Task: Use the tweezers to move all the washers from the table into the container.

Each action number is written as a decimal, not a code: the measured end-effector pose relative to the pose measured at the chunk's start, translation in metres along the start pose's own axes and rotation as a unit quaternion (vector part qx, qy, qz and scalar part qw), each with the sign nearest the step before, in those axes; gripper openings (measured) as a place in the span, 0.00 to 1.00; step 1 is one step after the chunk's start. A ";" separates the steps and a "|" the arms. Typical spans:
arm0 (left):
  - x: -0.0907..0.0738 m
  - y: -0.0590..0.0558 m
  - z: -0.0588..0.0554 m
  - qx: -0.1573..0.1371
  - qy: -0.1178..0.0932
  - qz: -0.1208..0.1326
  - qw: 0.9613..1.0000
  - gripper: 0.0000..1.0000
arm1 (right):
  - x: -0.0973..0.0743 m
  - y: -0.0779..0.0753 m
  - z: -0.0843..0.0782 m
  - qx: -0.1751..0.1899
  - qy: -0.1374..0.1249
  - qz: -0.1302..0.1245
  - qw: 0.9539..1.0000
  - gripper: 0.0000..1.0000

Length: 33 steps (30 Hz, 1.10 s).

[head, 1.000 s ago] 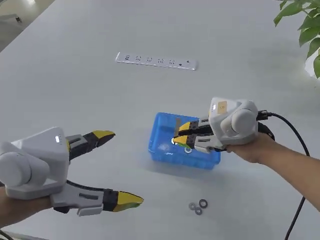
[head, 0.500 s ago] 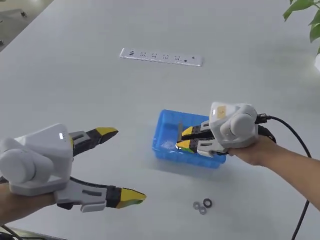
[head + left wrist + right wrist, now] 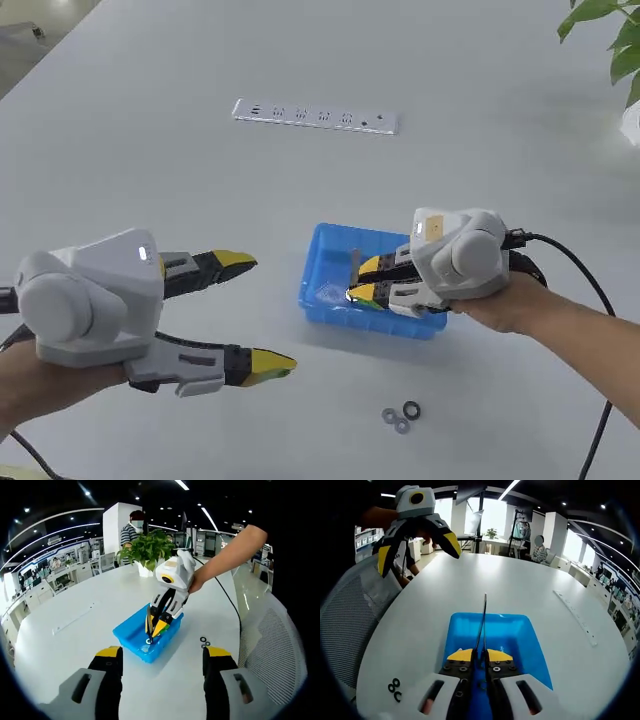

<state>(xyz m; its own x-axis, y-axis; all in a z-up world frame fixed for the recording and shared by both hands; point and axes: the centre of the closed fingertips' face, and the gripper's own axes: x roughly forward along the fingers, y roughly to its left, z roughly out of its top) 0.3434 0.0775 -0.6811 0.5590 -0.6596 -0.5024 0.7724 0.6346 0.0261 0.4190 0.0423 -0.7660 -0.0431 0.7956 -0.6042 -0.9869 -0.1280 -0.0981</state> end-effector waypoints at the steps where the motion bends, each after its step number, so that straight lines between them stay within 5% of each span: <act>1: 0.001 0.001 0.001 0.005 0.003 -0.003 1.000 0.67 | 0.000 0.000 0.000 0.000 0.000 0.000 1.000 0.08; 16: 0.035 0.015 0.022 0.079 0.041 -0.055 0.994 0.38 | 0.002 0.003 0.001 -0.014 0.007 0.003 1.000 0.08; 20: 0.044 0.021 0.025 0.109 0.068 -0.070 0.989 0.32 | 0.002 0.003 0.001 -0.018 0.009 0.005 1.000 0.08; 27: 0.056 0.031 0.042 0.135 0.075 -0.078 0.985 0.25 | 0.002 0.003 0.001 -0.023 0.011 0.005 1.000 0.08; 33: 0.065 0.032 0.040 0.158 0.102 -0.099 0.977 0.21 | 0.002 0.003 0.000 -0.025 0.012 0.006 1.000 0.08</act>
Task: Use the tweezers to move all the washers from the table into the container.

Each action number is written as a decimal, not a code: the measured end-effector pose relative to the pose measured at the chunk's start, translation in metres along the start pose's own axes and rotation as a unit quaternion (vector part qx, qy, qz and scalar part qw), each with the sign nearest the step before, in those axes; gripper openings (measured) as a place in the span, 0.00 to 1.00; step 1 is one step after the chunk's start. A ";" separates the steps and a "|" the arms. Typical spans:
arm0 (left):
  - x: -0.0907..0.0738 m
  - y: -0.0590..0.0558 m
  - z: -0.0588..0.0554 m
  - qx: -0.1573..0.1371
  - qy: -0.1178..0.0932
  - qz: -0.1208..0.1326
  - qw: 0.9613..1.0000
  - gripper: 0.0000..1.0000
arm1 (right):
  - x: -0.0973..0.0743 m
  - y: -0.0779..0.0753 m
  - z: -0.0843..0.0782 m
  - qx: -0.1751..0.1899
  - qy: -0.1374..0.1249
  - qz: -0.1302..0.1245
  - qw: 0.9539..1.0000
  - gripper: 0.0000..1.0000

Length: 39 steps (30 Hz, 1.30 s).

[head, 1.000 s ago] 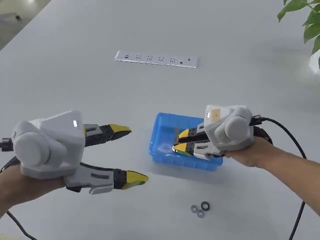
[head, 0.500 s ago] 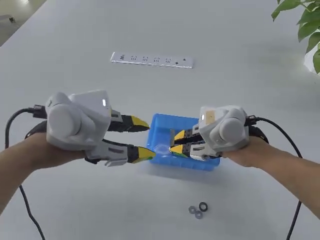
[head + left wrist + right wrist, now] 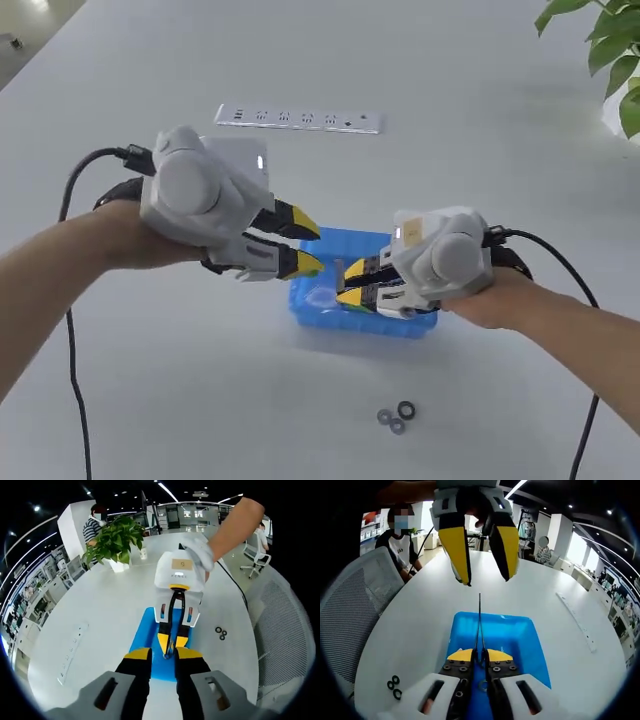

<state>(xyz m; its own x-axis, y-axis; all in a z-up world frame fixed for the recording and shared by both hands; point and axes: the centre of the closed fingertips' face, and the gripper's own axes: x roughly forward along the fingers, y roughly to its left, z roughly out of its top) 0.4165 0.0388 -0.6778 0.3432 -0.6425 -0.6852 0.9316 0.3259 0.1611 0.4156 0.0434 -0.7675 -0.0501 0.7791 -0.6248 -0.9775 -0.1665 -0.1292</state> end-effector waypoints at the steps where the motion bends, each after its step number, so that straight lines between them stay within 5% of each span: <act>1: 0.001 0.000 0.001 0.002 0.003 -0.007 1.000 0.20 | 0.000 0.000 0.000 -0.001 0.000 0.000 1.000 0.08; 18: 0.020 -0.012 0.005 0.050 0.051 -0.093 0.993 0.10 | 0.001 -0.001 0.001 -0.001 0.003 0.000 1.000 0.08; 39: 0.021 -0.014 0.005 0.064 0.060 -0.113 0.990 0.05 | -0.004 -0.003 0.000 -0.001 0.003 -0.006 1.000 0.14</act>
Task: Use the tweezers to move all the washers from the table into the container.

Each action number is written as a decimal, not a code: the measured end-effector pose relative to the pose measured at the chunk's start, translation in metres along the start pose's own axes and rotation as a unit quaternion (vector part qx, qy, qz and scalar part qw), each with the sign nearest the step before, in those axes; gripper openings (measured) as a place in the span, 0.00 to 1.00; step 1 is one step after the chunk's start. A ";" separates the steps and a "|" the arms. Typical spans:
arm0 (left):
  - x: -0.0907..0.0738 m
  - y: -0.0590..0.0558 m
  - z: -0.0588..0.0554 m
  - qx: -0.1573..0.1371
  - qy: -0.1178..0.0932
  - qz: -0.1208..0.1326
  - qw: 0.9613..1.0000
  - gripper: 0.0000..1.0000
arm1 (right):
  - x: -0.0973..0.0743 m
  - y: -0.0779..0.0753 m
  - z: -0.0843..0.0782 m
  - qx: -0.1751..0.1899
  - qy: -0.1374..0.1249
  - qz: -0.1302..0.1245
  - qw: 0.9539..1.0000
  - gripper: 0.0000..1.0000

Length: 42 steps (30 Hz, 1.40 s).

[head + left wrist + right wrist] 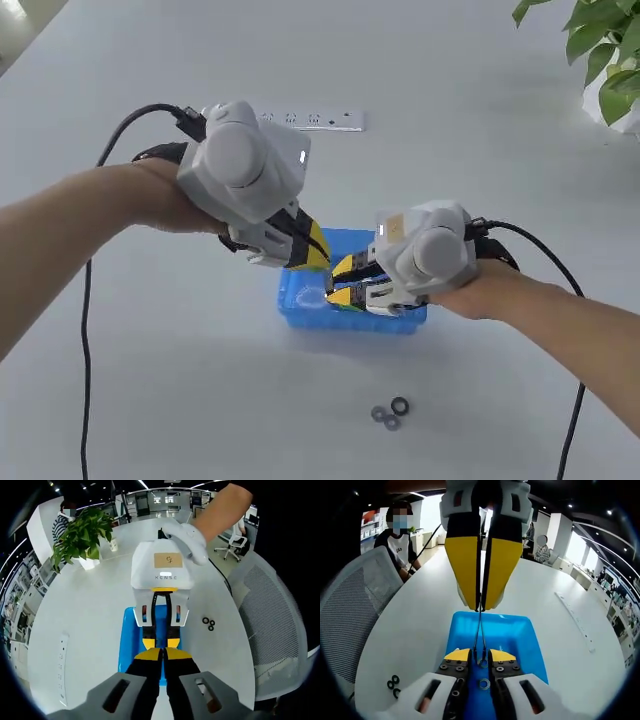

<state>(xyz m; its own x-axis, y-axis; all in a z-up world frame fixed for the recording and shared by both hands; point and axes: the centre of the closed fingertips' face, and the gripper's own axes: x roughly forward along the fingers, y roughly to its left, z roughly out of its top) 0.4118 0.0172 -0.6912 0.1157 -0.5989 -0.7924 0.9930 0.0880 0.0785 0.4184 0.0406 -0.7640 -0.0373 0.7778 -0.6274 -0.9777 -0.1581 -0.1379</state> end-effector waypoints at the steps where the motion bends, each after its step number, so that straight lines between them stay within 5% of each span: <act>1: 0.000 0.000 0.000 0.000 0.000 0.000 1.000 0.05 | -0.001 0.000 0.000 -0.001 0.001 -0.001 1.000 0.15; 16: 0.001 0.002 0.001 -0.003 0.006 -0.006 1.000 0.04 | -0.030 0.001 -0.008 0.044 -0.007 -0.027 0.999 0.24; 28: 0.002 0.001 0.001 -0.006 0.014 -0.013 1.000 0.04 | -0.070 0.005 -0.020 0.085 -0.014 -0.074 0.993 0.34; 42: -0.001 0.002 0.004 -0.011 0.011 -0.016 1.000 0.04 | -0.091 0.019 -0.033 0.123 -0.006 -0.102 0.987 0.51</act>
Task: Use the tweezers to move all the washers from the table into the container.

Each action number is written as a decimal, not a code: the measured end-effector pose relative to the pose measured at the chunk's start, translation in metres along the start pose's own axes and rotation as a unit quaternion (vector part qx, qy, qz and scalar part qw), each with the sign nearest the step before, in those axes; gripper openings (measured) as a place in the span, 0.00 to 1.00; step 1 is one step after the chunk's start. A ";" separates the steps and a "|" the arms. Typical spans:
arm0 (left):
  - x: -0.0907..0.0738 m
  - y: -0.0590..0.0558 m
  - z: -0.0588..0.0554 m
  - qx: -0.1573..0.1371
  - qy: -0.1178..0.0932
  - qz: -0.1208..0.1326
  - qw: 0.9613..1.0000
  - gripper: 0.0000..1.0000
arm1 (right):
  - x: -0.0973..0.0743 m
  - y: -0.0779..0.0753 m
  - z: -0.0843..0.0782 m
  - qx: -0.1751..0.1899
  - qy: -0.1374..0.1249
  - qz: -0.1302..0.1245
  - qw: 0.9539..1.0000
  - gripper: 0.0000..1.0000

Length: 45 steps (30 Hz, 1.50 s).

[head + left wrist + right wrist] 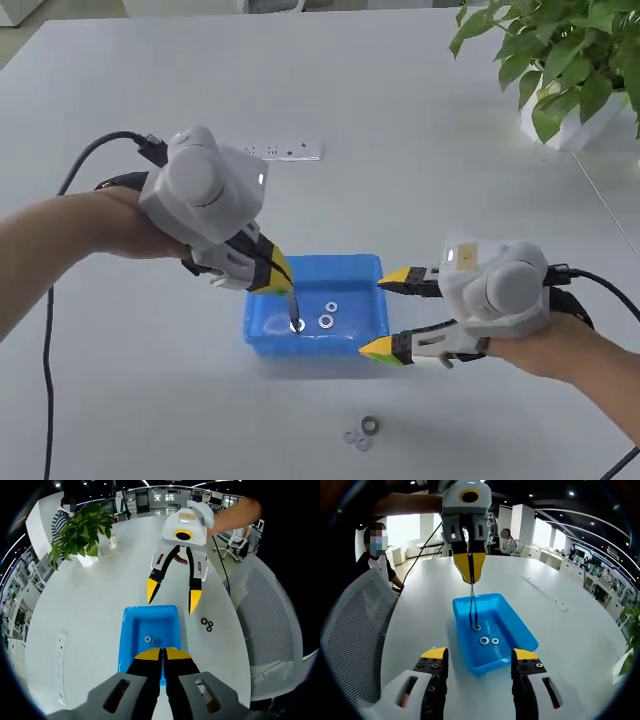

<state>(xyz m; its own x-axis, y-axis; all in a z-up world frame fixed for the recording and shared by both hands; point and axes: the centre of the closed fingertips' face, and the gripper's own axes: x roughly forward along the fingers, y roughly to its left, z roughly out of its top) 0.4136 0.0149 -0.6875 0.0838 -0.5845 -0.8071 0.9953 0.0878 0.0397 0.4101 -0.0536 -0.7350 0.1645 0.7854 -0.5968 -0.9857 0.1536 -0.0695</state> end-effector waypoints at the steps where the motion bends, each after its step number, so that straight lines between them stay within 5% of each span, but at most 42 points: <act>1: -0.001 0.000 0.001 0.000 0.000 0.000 1.000 0.04 | -0.001 0.000 0.000 0.002 0.000 -0.001 1.000 0.52; 25: -0.033 -0.008 0.023 0.003 0.002 0.020 1.000 0.03 | -0.041 0.012 0.001 0.027 -0.014 -0.040 0.999 0.61; 45: -0.034 -0.042 0.043 0.012 0.001 0.020 1.000 0.03 | -0.063 0.026 -0.002 0.033 -0.021 -0.050 0.998 0.63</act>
<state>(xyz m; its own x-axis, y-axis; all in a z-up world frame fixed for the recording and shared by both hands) 0.3712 -0.0035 -0.6364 0.1232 -0.5794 -0.8057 0.9921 0.0919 0.0856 0.3745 -0.1002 -0.7007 0.2656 0.7885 -0.5547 -0.9597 0.2709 -0.0746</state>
